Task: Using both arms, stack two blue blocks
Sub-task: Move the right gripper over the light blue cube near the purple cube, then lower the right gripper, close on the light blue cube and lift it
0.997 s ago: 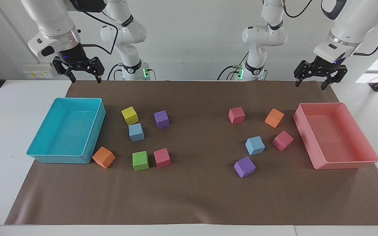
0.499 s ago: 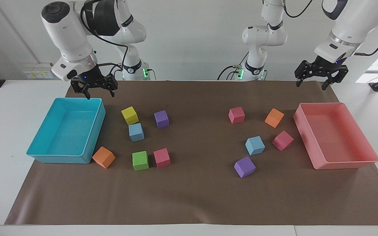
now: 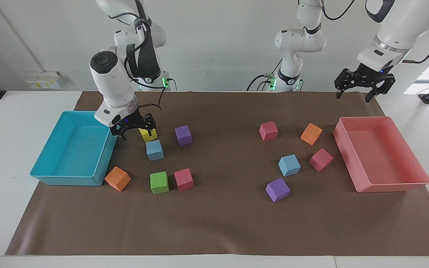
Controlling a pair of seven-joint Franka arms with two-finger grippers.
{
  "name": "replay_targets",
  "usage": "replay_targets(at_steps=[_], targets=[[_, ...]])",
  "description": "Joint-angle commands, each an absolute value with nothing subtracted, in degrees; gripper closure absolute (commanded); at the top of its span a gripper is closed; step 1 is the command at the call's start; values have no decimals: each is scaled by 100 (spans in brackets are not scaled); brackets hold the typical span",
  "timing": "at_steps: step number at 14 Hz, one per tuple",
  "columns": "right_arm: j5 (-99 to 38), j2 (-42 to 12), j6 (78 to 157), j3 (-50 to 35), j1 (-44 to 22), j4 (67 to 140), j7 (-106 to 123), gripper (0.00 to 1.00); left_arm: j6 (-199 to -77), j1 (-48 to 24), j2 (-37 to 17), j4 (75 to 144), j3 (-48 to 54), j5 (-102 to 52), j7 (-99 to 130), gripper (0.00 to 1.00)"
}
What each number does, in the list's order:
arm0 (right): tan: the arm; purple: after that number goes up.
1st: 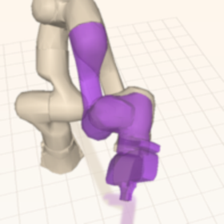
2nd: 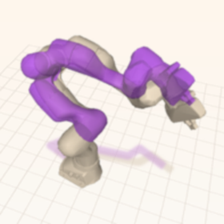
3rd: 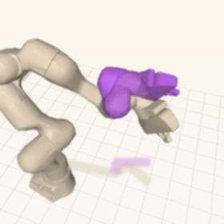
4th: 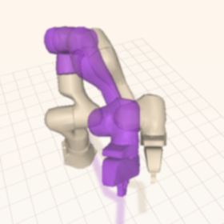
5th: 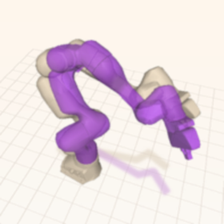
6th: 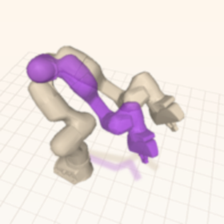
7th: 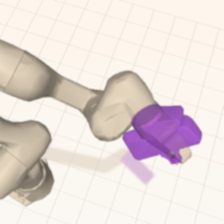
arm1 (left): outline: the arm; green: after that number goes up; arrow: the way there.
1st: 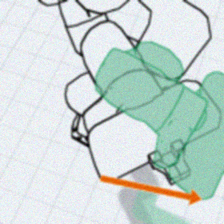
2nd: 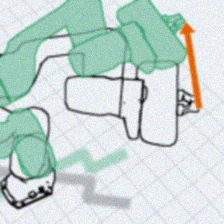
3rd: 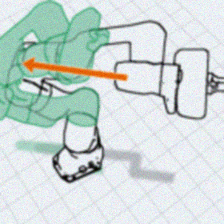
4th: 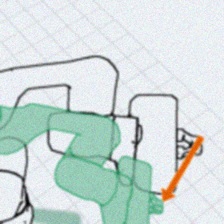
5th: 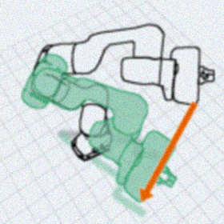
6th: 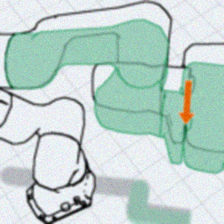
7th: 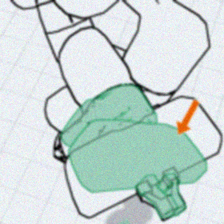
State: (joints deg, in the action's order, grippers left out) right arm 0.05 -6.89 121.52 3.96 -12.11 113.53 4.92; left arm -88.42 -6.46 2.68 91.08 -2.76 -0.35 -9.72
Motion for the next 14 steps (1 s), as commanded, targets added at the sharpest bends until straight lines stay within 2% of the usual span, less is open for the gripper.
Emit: replay_targets(at_steps=[1,6,10,14], targets=[[-176,-904,12620,369,-1239,11619,887,0,-8974,-615,360,9211,-308,-79,-993,0],[-843,-1063,12797,369,-1327,11952,1783,0,-8974,-624,378,9255,-299,-79,-976,0],[-844,-1081,13173,378,-1327,12365,1881,0,-8991,-633,387,9272,-290,-88,-958,0],[-853,-1221,13402,378,-1266,12436,1811,0,-9017,-633,387,9281,-299,-88,-967,0]])
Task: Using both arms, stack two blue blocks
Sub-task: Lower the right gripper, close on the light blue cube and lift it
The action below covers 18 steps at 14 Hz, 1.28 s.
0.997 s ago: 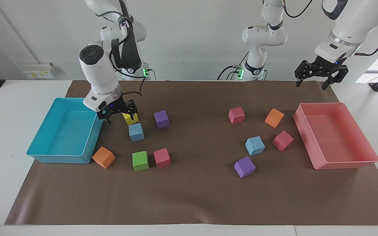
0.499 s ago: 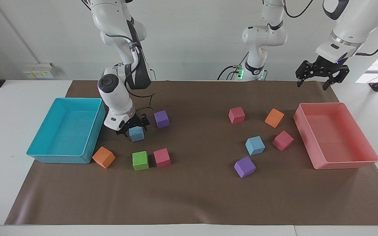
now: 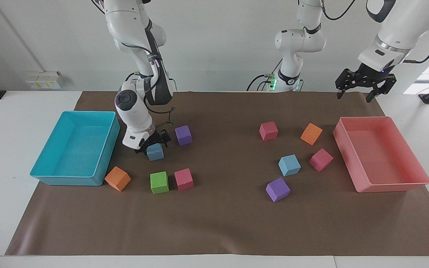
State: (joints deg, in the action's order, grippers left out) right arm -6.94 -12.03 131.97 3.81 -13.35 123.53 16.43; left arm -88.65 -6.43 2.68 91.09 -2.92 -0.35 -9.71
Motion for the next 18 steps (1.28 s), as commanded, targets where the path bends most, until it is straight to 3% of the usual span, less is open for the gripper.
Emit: replay_targets(at_steps=[1,2,4,6,7,18], targets=[[-853,-1230,13438,378,-1274,12428,1776,0,-9018,-633,395,9281,-299,-88,-967,0],[-853,-1239,13456,378,-1274,12428,1758,0,-9018,-633,387,9281,-299,-88,-967,0],[-853,-1239,13456,378,-1274,12428,1767,46,-9018,-633,387,9281,-299,-88,-967,0],[-853,-1239,13456,378,-1274,12428,1767,72,-9018,-633,395,9281,-299,-88,-967,0],[-853,-1239,13456,378,-1274,12419,1758,100,-9018,-633,396,9281,-299,-88,-967,0],[-853,-1248,13334,387,-1266,12384,1547,100,-9018,-659,396,9281,-299,-88,-976,0]])
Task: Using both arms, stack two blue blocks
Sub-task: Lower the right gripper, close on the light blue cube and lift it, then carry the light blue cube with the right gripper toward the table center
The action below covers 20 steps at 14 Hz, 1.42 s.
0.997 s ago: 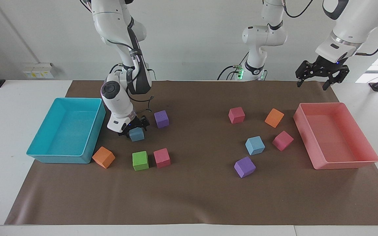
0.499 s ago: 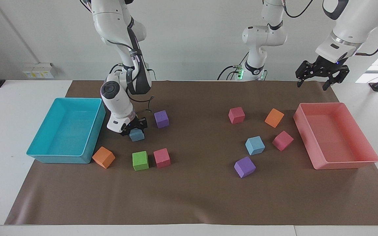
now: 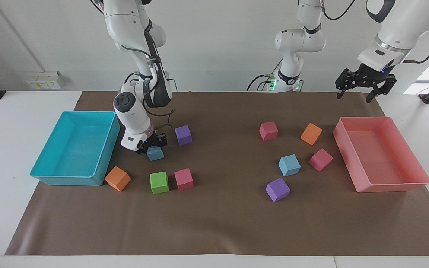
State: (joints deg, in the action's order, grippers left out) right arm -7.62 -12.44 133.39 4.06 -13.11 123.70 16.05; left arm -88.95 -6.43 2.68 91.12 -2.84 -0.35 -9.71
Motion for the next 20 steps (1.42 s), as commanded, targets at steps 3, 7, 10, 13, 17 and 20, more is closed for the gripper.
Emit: replay_targets(at_steps=[3,7,10,13,17,20], targets=[[-844,-1011,12546,422,-1266,11956,1547,100,-9018,-659,387,9281,-290,-88,-984,0],[-826,-616,11401,448,-1152,11286,1547,100,-9018,-659,387,9281,-290,-88,-984,0],[-817,-536,11066,448,-1064,11084,1538,100,-9018,-659,396,9281,-299,-88,-976,0],[-791,-580,11144,440,-1160,10996,901,100,-9018,-659,387,9281,-299,-88,-976,0],[-782,-886,11399,316,-1607,10697,-61,100,-9018,-659,387,9281,-299,-88,-976,0],[-843,-1177,11680,316,-2012,10346,-693,100,-9018,-659,387,9281,-299,-88,-976,0]])
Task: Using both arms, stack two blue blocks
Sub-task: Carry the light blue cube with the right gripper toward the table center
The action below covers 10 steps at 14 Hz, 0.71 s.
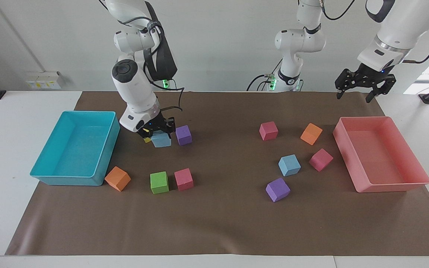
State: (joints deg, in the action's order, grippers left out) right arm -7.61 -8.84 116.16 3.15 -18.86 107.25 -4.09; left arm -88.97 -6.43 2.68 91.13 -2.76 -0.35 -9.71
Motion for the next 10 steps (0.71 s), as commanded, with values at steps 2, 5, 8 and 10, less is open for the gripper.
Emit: replay_targets(at_steps=[2,5,8,10], targets=[[-835,-1528,11777,299,-2327,10082,-1070,100,-9018,-659,387,9281,-290,-88,-984,0],[-826,-2177,11962,281,-2776,9477,-1694,100,-9026,-659,387,9281,-299,-88,-976,0],[-809,-2985,12136,281,-3145,8651,-2405,100,-9026,-659,387,9281,-299,-88,-976,0],[-809,-3347,12461,281,-3357,8403,-2846,100,-9026,-659,387,9281,-299,-88,-976,0]])
